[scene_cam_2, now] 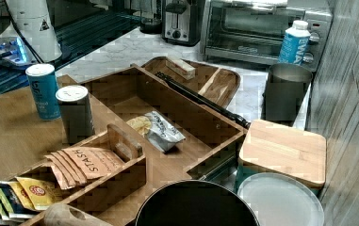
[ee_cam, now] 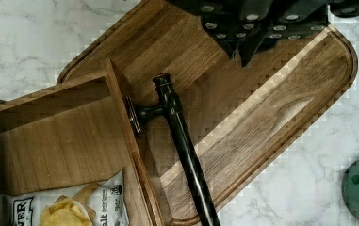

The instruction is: Close the drawer.

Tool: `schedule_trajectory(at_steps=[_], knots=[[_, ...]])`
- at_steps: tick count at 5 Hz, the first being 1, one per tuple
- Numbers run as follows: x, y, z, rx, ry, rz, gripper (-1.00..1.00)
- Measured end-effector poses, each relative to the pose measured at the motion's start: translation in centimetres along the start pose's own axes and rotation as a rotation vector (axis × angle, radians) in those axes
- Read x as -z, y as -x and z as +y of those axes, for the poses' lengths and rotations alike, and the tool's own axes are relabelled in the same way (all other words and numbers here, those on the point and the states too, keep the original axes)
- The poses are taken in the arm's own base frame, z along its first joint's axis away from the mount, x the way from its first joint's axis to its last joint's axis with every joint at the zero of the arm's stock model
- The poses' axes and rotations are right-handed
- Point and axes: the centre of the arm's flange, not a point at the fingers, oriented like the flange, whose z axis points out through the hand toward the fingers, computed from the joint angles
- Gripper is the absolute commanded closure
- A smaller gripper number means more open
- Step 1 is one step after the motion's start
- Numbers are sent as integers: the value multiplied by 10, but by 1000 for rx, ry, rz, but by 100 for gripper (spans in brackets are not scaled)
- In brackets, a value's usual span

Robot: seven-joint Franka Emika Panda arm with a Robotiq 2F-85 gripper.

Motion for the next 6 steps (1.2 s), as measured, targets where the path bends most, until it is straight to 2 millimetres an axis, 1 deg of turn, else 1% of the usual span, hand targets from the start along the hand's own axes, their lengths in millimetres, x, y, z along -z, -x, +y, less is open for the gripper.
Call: schedule_trajectory(at_steps=[1,3,4,5,6], knots=[[-4,1,1,-1,4,-7,100],[-24,0,2,-3,31,-37,100],[-33,-5,-3,-2,-25,33,100],[-42,-8,-6,18,-36,99,100],[-53,-6,-8,39,-28,126,100]])
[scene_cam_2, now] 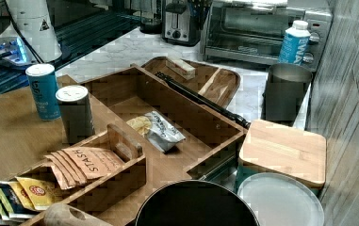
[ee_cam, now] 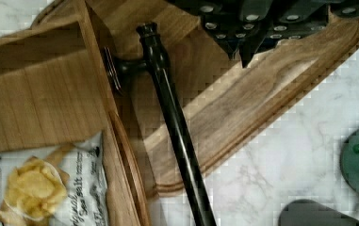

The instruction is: Close the drawer.

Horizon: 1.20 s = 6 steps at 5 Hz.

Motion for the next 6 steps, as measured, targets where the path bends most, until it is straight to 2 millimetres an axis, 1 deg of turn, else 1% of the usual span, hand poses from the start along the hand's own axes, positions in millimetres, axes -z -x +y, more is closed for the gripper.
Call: schedule_trajectory(at_steps=[1,2,3,4,5,6], knots=[[-12,-2,-4,9,10,0,100],[-39,-2,-2,32,90,-40,100],[-73,-2,-4,41,139,-86,100],[-101,-6,-10,48,136,-83,100],[-114,-7,-17,65,149,-83,100],[-113,-8,-25,101,148,-37,100]])
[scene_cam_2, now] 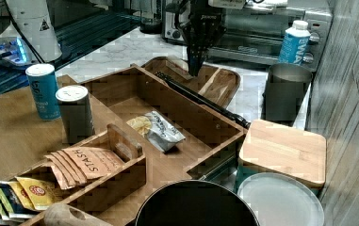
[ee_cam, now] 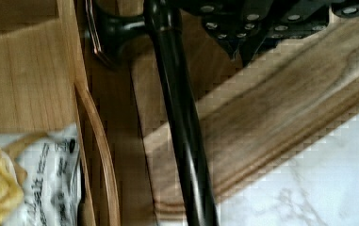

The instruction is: Close the drawer.

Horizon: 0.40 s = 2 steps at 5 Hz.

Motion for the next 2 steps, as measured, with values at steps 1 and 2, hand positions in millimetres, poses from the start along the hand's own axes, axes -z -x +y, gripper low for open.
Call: schedule_trajectory(at_steps=[1,2], knots=[[12,-7,-13,13,-80,101,100],[19,-17,-19,19,-90,106,100]])
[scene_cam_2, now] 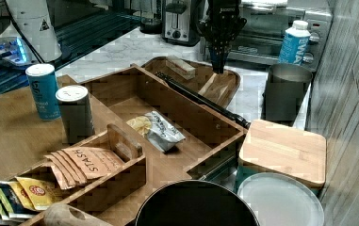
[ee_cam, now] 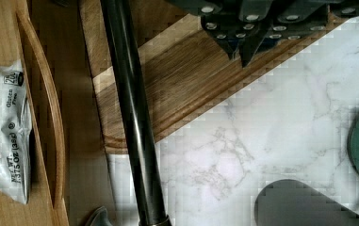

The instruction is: Close the drawer.

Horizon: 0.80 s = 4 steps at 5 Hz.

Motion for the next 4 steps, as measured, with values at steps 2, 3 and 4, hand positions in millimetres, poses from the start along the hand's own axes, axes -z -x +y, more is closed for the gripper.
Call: schedule_trajectory(at_steps=[2,3,4], knots=[[-30,-26,-3,-12,50,-42,100],[-48,-29,4,-17,62,-52,100],[-61,-29,12,-26,75,-72,100]])
